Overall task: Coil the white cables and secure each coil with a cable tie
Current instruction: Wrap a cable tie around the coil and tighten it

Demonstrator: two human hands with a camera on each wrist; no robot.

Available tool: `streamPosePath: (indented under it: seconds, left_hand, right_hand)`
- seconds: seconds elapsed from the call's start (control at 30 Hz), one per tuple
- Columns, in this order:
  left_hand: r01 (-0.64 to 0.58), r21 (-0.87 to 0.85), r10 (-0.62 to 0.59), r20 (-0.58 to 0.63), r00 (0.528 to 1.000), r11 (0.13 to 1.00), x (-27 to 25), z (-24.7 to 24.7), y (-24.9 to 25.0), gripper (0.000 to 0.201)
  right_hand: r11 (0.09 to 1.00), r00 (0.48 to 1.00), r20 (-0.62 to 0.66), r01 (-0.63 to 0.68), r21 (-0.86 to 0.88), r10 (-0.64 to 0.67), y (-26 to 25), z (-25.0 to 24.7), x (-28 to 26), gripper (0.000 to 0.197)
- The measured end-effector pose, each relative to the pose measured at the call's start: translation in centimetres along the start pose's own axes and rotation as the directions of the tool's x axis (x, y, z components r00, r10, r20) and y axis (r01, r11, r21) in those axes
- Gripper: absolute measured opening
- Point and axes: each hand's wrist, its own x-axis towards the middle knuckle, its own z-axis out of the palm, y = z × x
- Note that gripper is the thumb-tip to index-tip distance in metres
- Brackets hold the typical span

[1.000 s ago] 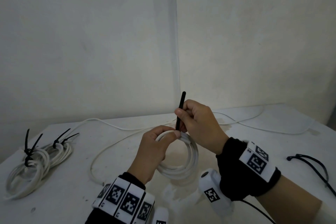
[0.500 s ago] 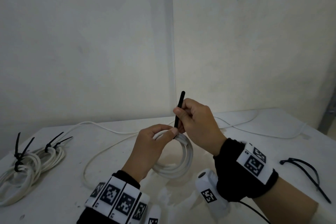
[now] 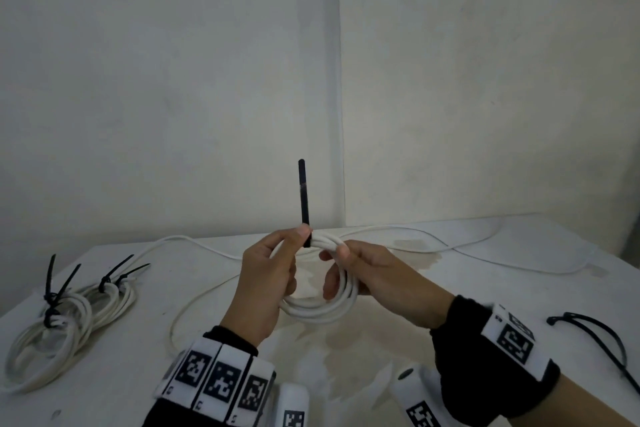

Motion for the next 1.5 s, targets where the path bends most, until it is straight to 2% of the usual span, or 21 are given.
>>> streamPosePath:
  seconds: [0.07, 0.13, 0.23, 0.3, 0.4, 0.47, 0.6, 0.8, 0.93, 1.03, 1.1, 1.2, 1.3, 1.43, 1.5]
  left_hand:
    - [-0.016, 0.031, 0.017, -0.031, 0.999, 0.999, 0.2, -0.3, -0.2, 0.019]
    - [-0.028, 0.064, 0.031, -0.051, 0.998, 0.998, 0.2, -0.3, -0.4, 0.019]
    - [-0.027, 0.064, 0.028, -0.006, 1.000, 0.998, 0.0, -0.2, -0.9, 0.016]
    - [0.008, -0.011, -0.007, 0.054, 0.999, 1.000, -0.1, -0.3, -1.1, 0.017]
    - [0.123, -0.157, -0.102, 0.136, 0.985, 0.980, -0.5, -0.5, -1.4, 0.031]
    - [0.150, -0.159, -0.124, 0.159, 0.979, 0.976, -0.9, -0.1, -1.6, 0.039]
    - [0.106, -0.123, -0.088, 0.143, 0.986, 0.987, -1.1, 0.9, -1.3, 0.039]
    - [0.058, -0.058, -0.049, 0.147, 0.988, 0.997, -0.8, 0.7, -0.6, 0.043]
    - [0.096, -0.101, -0.084, 0.120, 0.989, 0.990, -0.4, 0.0, -0.7, 0.046]
    - [0.048, -0.061, -0.040, 0.116, 0.992, 0.997, -0.5, 0.0, -1.0, 0.042]
    - [0.032, -0.037, -0.028, 0.103, 0.994, 0.999, -0.5, 0.0, -1.1, 0.040]
    - [0.015, 0.025, -0.017, 0.081, 0.997, 1.000, -0.4, -0.1, -1.0, 0.038]
    - [-0.004, 0.081, 0.000, 0.060, 0.998, 0.997, -0.2, -0.4, -1.0, 0.039]
    - [0.002, 0.114, -0.009, 0.062, 0.998, 0.994, -0.1, -1.2, -1.1, 0.041]
    - [0.007, 0.120, -0.016, 0.070, 0.997, 0.993, -0.2, -1.6, -1.3, 0.041]
  right_hand:
    - [0.999, 1.000, 0.017, -0.001, 0.046, 0.000, 0.1, 0.4, 0.1, 0.027]
    - [0.999, 1.000, -0.022, 0.007, 0.052, -0.006, 0.2, 0.7, 0.3, 0.018]
    - [0.998, 0.986, -0.164, 0.007, 0.060, 0.003, 0.5, 1.2, 0.6, 0.023]
    - [0.991, 0.971, -0.236, -0.003, 0.136, 0.036, 0.6, 1.6, 0.8, 0.024]
    - [0.971, 0.944, -0.322, 0.001, 0.240, 0.079, 0.6, 1.9, 1.0, 0.026]
    - [0.950, 0.927, -0.357, 0.001, 0.311, 0.116, 0.3, 2.0, 1.2, 0.028]
    - [0.903, 0.923, -0.340, -0.015, 0.429, 0.177, -0.5, 2.1, 1.2, 0.028]
    - [0.889, 0.950, -0.255, -0.047, 0.456, 0.181, -1.9, 1.3, 1.4, 0.024]
    - [0.846, 0.972, -0.166, -0.056, 0.530, 0.168, -2.0, 1.3, 1.1, 0.041]
    - [0.905, 0.965, -0.202, -0.071, 0.418, 0.169, -1.8, 1.5, 1.1, 0.056]
    - [0.947, 0.965, -0.227, -0.058, 0.315, 0.134, -1.5, 1.7, 1.1, 0.049]
    - [0.951, 0.968, -0.231, -0.019, 0.310, 0.094, -0.5, 2.4, 1.2, 0.041]
    - [0.946, 0.968, -0.234, -0.014, 0.324, 0.094, 0.2, 2.9, 1.1, 0.041]
    - [0.988, 0.964, -0.257, -0.021, 0.156, 0.061, 0.0, 3.2, 1.1, 0.045]
    - [0.989, 0.970, -0.237, -0.021, 0.149, 0.057, -0.1, 3.6, 1.6, 0.041]
